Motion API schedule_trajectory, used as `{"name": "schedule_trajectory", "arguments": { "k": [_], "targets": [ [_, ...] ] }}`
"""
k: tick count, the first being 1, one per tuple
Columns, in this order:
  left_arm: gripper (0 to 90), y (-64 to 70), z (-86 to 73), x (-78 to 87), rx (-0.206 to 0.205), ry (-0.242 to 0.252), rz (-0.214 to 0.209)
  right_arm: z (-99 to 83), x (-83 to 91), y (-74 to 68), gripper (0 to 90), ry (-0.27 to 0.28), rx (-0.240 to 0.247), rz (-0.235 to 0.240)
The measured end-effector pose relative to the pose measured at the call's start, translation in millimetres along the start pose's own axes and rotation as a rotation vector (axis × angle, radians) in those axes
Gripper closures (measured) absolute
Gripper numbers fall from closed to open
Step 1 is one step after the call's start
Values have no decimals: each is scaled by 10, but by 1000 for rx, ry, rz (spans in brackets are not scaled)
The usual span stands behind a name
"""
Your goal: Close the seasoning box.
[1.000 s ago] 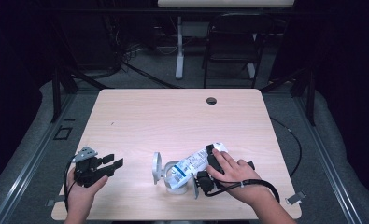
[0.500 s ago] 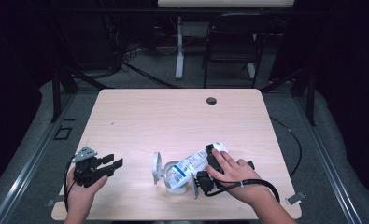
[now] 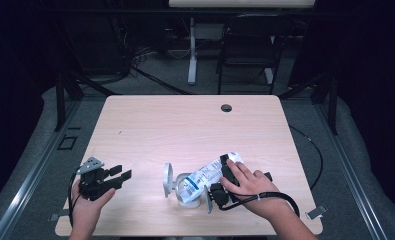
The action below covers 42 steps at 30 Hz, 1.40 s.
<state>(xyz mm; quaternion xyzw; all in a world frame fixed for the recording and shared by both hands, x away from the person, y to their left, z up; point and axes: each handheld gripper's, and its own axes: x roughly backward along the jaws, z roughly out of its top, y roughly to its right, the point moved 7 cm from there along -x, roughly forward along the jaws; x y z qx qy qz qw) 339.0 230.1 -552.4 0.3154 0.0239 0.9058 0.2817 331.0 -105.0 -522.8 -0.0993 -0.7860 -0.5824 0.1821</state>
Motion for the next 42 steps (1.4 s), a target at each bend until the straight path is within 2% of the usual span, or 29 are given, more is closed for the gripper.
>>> {"name": "schedule_trajectory", "arguments": {
  "k": [8, 9, 13, 42],
  "targets": [
    [514, 1, 0, 0, 0, -1, -1, 3, -1, 1, 437, -1, 5, -1],
    [514, 1, 0, -1, 0, 0, 0, -5, 26, 27, 438, -32, 34, -10],
    [514, -2, 0, 3, 1, -1, 0, 5, 7, 15, 438, -9, 22, -9],
    [514, -8, 0, 7, 1, 1, 1, 10, 10, 15, 439, -9, 30, -4]
  ]
}}
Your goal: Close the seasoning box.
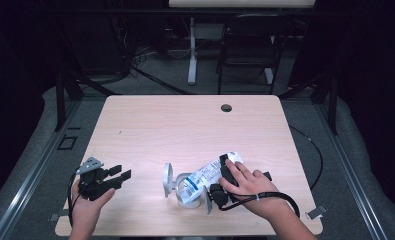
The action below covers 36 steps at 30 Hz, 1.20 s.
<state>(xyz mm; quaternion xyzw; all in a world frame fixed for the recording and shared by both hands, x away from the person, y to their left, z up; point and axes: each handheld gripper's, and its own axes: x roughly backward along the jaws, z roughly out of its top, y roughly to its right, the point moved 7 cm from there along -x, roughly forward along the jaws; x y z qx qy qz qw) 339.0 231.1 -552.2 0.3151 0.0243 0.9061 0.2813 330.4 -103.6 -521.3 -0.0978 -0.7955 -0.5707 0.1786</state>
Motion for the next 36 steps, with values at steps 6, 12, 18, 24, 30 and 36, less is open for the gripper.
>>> {"name": "schedule_trajectory", "arguments": {
  "k": [6, 12, 18, 24, 30, 36],
  "targets": [
    [514, 0, -1, 0, 1, 0, 1, 0, 3, 1, 441, 0, 3, -3],
    [514, -1, 1, 5, 3, 3, 1, -2, 11, 9, 442, 3, 8, -5],
    [514, -9, -2, 9, 5, 1, 2, -9, 25, 22, 443, -12, 25, -10],
    [514, -10, -3, 9, 6, 1, 2, -15, 28, 21, 444, -18, 25, -11],
    [513, -11, -2, 11, 6, 1, 2, -25, 25, 19, 448, -8, 21, -13],
    [514, -8, -1, 14, 5, 1, 2, -28, 29, 21, 450, -9, 26, -14]
  ]
}}
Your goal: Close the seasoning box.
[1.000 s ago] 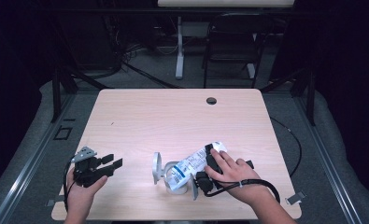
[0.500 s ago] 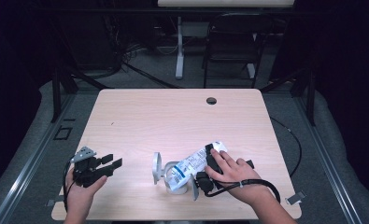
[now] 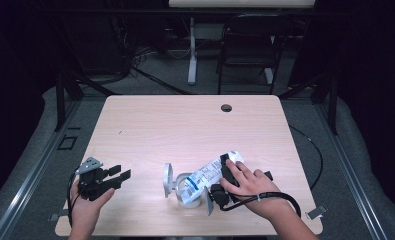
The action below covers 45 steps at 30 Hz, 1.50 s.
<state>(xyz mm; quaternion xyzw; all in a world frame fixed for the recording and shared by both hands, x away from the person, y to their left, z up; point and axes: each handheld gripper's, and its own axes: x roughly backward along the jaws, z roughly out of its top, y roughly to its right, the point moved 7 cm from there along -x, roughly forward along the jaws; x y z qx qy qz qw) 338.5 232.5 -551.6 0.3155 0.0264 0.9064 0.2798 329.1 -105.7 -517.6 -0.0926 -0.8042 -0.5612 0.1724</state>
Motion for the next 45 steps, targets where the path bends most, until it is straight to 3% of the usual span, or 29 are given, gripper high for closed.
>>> {"name": "schedule_trajectory", "arguments": {
  "k": [45],
  "targets": [
    [513, -6, -2, 1, 2, 1, 1, 7, 26, 35, 479, -4, 36, -14]
  ]
}}
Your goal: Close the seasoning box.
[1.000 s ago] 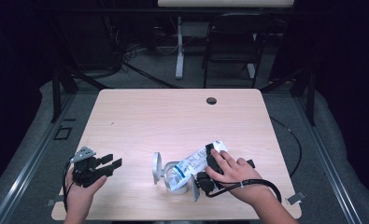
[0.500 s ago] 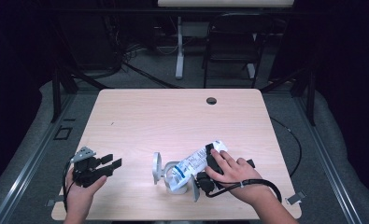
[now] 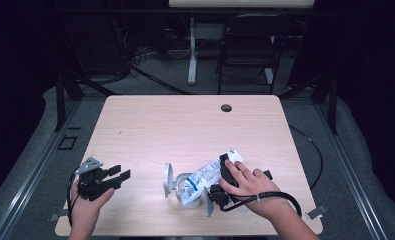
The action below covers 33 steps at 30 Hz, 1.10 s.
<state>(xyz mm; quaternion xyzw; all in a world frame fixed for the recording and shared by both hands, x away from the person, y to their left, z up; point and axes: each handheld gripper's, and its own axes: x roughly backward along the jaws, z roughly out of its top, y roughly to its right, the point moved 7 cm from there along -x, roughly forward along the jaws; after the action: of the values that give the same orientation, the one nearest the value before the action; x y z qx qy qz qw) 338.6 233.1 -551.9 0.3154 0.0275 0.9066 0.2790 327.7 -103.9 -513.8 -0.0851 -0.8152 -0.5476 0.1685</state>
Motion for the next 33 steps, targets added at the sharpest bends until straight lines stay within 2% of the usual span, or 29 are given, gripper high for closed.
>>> {"name": "schedule_trajectory", "arguments": {
  "k": [33],
  "targets": [
    [513, -7, 3, 6, 3, 7, 1, 16, 6, 40, 514, -2, 11, -11]
  ]
}}
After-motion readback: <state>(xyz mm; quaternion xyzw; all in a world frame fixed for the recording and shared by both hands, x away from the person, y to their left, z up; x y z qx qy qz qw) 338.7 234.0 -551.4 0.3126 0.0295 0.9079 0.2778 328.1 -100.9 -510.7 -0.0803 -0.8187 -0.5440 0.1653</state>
